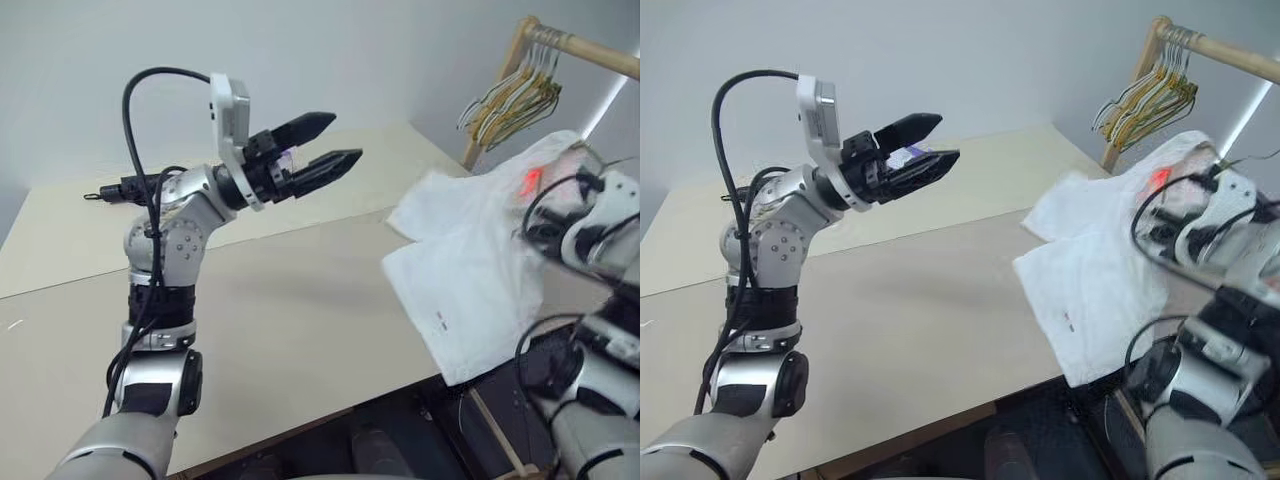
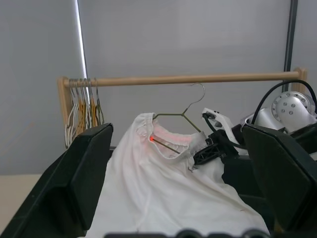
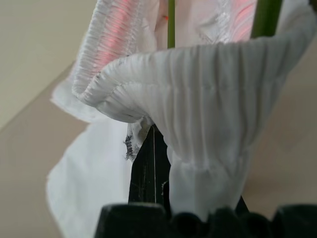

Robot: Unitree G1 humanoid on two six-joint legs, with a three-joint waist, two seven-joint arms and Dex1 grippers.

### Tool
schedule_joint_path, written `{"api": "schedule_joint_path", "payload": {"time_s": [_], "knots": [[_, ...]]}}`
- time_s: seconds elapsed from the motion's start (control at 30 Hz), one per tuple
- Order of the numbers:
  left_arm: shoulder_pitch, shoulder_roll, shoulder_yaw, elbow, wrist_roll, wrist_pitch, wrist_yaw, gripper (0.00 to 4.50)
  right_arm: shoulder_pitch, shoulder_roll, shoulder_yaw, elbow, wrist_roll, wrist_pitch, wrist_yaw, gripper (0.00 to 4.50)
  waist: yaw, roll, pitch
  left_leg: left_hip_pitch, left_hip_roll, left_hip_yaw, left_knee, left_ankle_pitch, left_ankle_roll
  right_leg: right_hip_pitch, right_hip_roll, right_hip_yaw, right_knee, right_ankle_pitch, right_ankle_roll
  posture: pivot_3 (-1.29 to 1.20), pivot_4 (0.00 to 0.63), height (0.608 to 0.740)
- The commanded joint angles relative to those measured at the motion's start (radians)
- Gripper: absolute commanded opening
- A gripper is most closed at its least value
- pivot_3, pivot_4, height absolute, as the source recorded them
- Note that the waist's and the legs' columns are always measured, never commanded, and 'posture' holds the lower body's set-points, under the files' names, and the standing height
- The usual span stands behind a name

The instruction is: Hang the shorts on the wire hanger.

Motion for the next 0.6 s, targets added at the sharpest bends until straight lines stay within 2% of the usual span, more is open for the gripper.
{"api": "schedule_joint_path", "payload": {"time_s": [0.03,0.13,0.27,0.37,0.6], "knots": [[-0.037,0.01,0.015,-0.005,-0.001,-0.02,0.022,4.48,-0.113,-0.081,-0.031,0.149,-0.018,-0.039,-0.044,0.0,-0.005,0.001,-0.001,0.0,0.0,0.0,-0.001,0.0,0.0,0.0,0.0,0.0,-0.001,0.0,0.0,-0.28,0.0,0.74],[-0.066,0.015,0.016,0.008,0.004,-0.024,0.035,4.48,-0.211,-0.152,-0.039,0.344,-0.03,-0.097,-0.087,0.0,-0.007,0.002,-0.001,0.0,0.0,0.001,-0.001,0.0,0.001,0.002,0.0,0.001,-0.003,0.0,0.0,-0.27,0.0,0.74],[-0.086,0.014,0.002,0.016,0.016,-0.047,0.025,4.48,-0.342,-0.226,-0.112,0.594,-0.022,-0.217,-0.184,0.0,-0.007,0.003,-0.001,0.001,0.0,0.003,-0.003,0.0,0.002,0.004,0.0,0.001,-0.006,0.0,0.0,-0.27,0.0,0.74],[-0.07,0.021,-0.003,0.009,0.018,-0.046,0.022,4.48,-0.401,-0.282,-0.149,0.754,-0.005,-0.354,-0.268,0.0,-0.005,0.004,0.0,0.011,0.0,0.003,-0.008,-0.001,0.003,0.015,0.001,0.0,-0.013,0.0,0.0,-0.27,0.0,0.74],[-0.043,0.053,-0.005,0.0,0.018,-0.038,0.012,4.48,-0.47,-0.386,-0.192,0.981,0.076,-0.564,-0.397,0.0,-0.002,0.005,0.0,0.013,0.0,0.004,-0.008,-0.002,0.004,0.02,0.001,0.001,-0.019,-0.001,0.001,-0.27,0.0,0.74]]}}
